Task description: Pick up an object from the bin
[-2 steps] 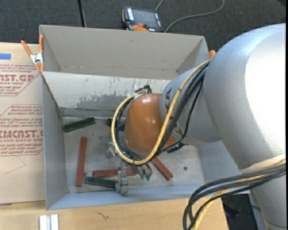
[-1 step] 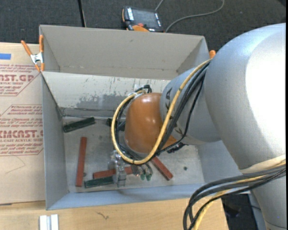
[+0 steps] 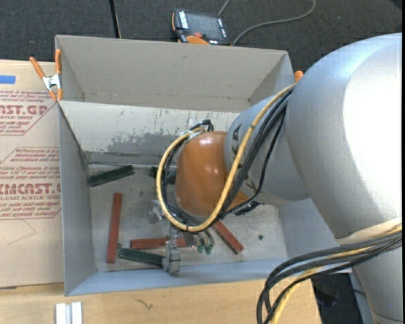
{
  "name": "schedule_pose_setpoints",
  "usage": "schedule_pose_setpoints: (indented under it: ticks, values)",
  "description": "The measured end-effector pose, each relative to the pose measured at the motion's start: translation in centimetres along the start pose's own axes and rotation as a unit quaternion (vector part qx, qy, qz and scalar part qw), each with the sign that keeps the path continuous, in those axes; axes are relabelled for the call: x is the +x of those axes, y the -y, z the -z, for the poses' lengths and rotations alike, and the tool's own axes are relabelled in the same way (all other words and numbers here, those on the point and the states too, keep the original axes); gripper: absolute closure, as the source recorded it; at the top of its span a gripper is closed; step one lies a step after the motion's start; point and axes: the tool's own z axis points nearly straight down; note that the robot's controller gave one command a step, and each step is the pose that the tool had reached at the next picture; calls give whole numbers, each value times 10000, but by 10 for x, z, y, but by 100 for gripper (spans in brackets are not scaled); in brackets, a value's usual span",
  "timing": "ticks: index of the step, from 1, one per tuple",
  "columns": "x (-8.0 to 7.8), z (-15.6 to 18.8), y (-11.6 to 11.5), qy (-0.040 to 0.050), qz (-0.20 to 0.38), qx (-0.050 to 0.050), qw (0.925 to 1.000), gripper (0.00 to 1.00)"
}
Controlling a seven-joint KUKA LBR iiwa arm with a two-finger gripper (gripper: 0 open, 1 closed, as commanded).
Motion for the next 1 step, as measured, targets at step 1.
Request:
schedule_pose_setpoints:
  ticks: [1]
  values:
    - [1, 2, 0, -33, 8, 1, 10000, 100]
